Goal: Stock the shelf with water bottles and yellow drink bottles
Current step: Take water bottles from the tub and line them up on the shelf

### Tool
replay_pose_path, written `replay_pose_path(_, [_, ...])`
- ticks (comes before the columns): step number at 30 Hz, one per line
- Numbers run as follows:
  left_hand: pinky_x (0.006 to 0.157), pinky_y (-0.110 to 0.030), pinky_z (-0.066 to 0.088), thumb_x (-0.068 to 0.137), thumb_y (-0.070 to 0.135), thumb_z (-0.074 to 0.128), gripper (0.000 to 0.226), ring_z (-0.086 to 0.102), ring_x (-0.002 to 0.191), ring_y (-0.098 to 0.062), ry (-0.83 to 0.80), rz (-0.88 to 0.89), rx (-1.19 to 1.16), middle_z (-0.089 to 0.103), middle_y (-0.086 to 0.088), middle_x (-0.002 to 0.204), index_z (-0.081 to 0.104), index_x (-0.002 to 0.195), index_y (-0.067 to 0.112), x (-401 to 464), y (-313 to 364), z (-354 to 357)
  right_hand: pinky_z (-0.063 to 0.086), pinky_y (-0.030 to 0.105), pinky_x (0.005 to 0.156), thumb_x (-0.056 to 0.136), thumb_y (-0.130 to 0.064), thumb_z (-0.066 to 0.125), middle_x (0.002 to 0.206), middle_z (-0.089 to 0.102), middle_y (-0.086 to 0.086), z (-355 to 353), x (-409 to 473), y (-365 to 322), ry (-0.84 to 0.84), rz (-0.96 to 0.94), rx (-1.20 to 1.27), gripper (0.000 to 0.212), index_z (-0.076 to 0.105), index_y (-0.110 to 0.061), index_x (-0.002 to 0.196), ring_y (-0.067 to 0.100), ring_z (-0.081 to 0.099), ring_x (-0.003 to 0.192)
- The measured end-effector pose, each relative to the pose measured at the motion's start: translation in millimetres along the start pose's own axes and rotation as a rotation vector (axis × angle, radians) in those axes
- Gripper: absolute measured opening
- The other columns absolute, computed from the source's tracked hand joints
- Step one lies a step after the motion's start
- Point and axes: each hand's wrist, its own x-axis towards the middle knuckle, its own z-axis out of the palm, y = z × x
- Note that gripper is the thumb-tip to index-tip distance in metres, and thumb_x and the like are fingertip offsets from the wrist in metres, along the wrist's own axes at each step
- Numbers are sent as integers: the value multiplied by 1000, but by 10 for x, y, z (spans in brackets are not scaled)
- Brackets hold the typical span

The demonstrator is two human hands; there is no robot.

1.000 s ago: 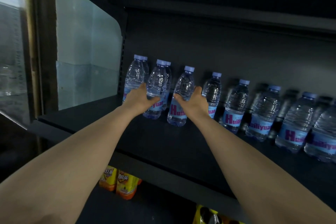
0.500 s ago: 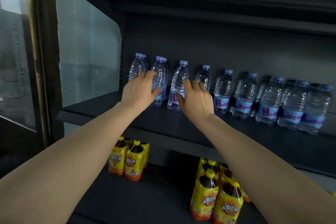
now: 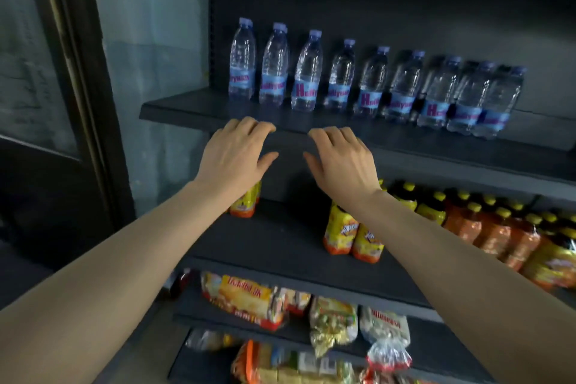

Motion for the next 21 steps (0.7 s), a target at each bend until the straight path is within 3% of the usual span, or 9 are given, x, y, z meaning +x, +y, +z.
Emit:
replay_pose_path(5, [75,-41,51,90,44,63,45,59,103,-31,-82,-68,-39,62,-6,116,56,127,20,-761,43,208,52,43,73,93,-30,58,105,65,9,172,-618,-416,-52,-30,106,28,62,-10,113,32,58,97])
replay_pose_path(9, [81,-44,52,93,46,58,43,58,108,-31,-208,-152,-72,60,-6,118,54,127,20,-1450,22,525,52,43,76,94,-31,56,107,65,10,512,-1281,-779,-207,-8,210,31,61,-10,116,33,59,100])
replay_pose_path(14, [77,-43,51,94,44,56,38,59,101,-32,-292,-276,-123,63,-7,108,58,122,18,-2473,37,1068,51,44,72,92,-27,57,102,63,11,974,-2348,-1228,-397,-9,351,24,62,-10,107,34,57,96])
replay_pose_path(18, [75,-44,51,93,45,51,39,59,95,-34,-377,-382,-142,65,-8,104,61,117,17,-3428,173,1597,51,43,73,93,-27,54,107,62,11,1322,-3235,-1585,-557,11,424,27,60,-10,114,34,57,97])
replay_pose_path(21, [76,-36,43,90,40,58,34,60,93,-34,-448,-467,-154,67,-7,102,66,113,16,-4163,330,2009,51,42,74,88,-27,64,107,61,11,1582,-3899,-1801,-673,46,470,32,59,-12,115,35,57,95])
